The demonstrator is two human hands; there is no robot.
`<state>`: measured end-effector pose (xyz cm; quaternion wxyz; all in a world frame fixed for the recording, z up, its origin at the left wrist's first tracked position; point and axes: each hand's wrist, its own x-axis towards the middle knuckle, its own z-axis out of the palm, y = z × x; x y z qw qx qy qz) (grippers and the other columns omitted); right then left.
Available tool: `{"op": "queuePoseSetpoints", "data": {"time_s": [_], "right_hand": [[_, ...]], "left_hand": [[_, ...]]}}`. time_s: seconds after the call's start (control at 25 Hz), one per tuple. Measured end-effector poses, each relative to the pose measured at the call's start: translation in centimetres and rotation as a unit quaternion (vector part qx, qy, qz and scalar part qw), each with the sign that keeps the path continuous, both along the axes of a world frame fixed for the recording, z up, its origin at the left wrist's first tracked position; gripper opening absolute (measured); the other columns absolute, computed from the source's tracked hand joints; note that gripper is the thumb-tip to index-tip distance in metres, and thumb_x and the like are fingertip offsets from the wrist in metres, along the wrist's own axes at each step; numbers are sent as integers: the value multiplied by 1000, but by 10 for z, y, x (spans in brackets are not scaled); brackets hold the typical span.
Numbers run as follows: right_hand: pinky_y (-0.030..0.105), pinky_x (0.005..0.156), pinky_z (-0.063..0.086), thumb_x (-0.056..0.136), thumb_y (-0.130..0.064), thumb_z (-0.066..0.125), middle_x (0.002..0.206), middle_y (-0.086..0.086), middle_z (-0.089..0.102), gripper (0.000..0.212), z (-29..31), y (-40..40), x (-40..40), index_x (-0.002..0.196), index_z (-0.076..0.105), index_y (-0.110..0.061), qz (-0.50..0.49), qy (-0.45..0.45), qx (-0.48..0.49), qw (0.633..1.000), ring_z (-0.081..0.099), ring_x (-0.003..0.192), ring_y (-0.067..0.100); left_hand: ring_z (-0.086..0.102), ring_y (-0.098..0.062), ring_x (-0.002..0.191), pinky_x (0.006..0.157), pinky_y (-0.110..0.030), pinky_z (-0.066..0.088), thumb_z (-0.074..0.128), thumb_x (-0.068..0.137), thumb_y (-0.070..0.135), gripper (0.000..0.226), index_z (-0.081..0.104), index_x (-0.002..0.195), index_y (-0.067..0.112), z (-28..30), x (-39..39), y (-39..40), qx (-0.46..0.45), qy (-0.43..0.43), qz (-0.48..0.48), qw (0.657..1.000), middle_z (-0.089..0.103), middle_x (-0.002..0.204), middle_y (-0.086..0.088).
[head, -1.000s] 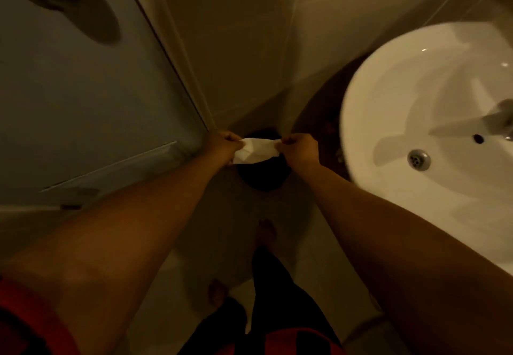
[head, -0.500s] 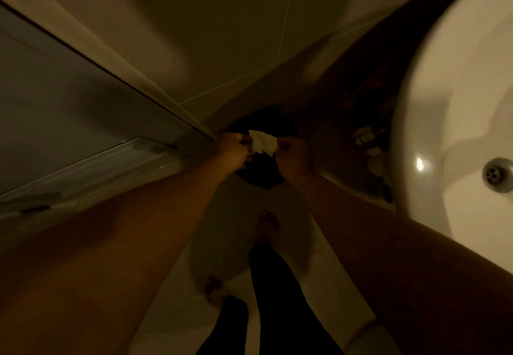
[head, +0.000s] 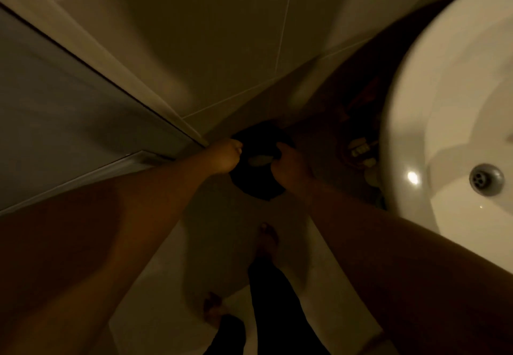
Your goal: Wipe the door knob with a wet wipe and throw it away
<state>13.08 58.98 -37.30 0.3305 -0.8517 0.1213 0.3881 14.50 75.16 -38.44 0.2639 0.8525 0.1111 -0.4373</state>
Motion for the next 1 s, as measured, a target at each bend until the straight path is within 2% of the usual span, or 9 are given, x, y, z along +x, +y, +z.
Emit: {"op": "queuePoseSetpoints", "data": {"time_s": [0.08,0.16,0.28,0.36,0.44,0.6,0.68,0.84,1.0], "right_hand": [[45,114,33,100,-16,42,151,19,38,50,21,3,-7,147,33,-5,39,-27,-8,999,39,137,35],[44,109,38,100,-16,39,145,17,45,46,48,5,-17,146,36,-7,79,-54,-29,995,46,131,33],[41,106,40,98,-15,43,148,15,42,52,105,6,-44,148,31,-8,101,-92,-52,989,46,131,32],[39,111,33,98,-15,43,155,15,32,53,149,6,-69,149,29,-7,122,-125,-62,983,36,140,32],[37,113,29,99,-14,41,157,14,29,52,196,6,-97,149,29,-6,119,-165,-63,977,32,143,31],[35,119,17,99,-22,43,162,14,16,62,284,-1,-147,153,18,-5,114,-234,-88,962,17,149,28],[35,119,19,100,-23,41,162,16,17,61,323,-8,-166,153,18,-3,108,-255,-108,955,20,149,30],[42,111,35,98,-19,44,152,17,38,50,380,-31,-187,145,35,-6,46,-300,-123,945,41,137,36],[42,110,34,98,-14,43,155,15,34,50,429,-71,-208,146,32,-6,18,-343,-148,927,38,138,35]], "left_hand": [[44,-27,134,105,-32,38,34,104,14,39,48,140,7,28,-6,5,13,-6,-61,998,46,147,-12],[38,-30,140,111,-35,33,33,105,17,46,34,150,8,63,-16,11,39,-25,-104,993,33,156,-14],[35,-31,142,114,-36,30,33,104,21,47,33,151,11,122,-43,21,64,-67,-138,986,30,158,-14],[38,-32,140,113,-37,32,32,104,21,46,36,149,8,163,-69,30,81,-98,-167,978,34,156,-16],[39,-33,139,113,-37,33,33,104,21,46,39,147,6,204,-95,40,102,-122,-190,969,38,153,-18],[30,-32,145,118,-38,27,31,104,18,48,30,151,6,293,-140,48,120,-187,-222,949,29,159,-15],[31,-32,145,118,-39,27,29,104,19,48,30,151,5,337,-153,41,127,-232,-236,935,29,158,-16],[30,-32,145,119,-37,26,28,105,20,49,30,151,5,408,-162,15,134,-304,-257,907,29,158,-17],[28,-30,146,119,-35,23,30,104,16,49,27,152,6,467,-173,-26,141,-365,-270,880,27,159,-14]]}}
